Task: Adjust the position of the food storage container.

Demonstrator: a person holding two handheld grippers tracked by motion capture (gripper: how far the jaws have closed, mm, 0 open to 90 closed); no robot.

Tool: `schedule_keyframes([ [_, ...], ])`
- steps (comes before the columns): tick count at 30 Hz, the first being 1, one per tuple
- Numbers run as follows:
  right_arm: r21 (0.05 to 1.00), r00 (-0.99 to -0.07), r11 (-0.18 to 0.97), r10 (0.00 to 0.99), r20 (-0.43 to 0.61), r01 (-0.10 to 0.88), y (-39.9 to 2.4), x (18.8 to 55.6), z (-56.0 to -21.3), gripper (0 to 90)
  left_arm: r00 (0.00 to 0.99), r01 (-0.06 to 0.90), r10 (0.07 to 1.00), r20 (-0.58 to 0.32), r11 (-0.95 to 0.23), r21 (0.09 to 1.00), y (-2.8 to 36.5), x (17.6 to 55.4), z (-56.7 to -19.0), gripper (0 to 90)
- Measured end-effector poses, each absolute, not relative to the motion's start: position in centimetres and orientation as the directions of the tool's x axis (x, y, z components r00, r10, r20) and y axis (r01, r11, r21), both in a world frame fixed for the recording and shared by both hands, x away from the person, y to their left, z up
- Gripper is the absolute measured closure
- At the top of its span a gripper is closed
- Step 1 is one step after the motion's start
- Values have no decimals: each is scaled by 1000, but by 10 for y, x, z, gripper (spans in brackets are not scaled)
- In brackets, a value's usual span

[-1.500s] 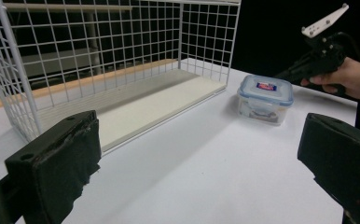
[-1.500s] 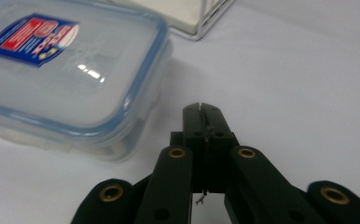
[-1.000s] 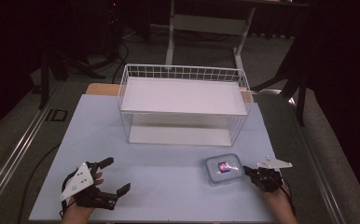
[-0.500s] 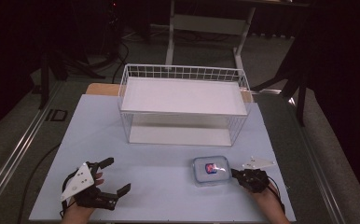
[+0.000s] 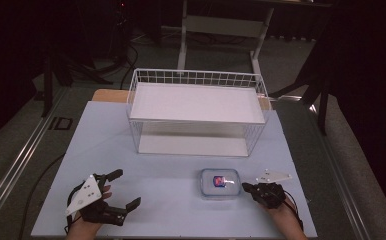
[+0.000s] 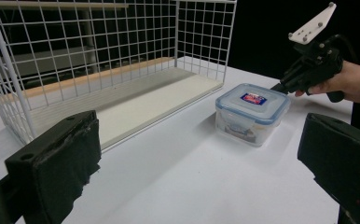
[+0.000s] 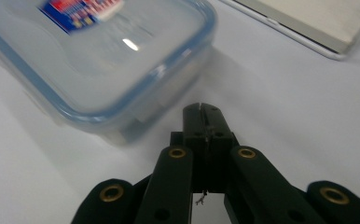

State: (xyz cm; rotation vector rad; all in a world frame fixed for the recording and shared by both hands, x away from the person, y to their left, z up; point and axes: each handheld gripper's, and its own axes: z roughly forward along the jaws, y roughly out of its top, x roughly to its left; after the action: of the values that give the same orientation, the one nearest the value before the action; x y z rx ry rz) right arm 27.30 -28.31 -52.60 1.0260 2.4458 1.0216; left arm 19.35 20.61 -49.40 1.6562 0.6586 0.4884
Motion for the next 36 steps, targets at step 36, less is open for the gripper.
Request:
schedule_keyframes([
  [36,710,-794,535,605,58,459,-197,295,-528,900,769,161,637,-46,-124,979,201,193,-496,4],
])
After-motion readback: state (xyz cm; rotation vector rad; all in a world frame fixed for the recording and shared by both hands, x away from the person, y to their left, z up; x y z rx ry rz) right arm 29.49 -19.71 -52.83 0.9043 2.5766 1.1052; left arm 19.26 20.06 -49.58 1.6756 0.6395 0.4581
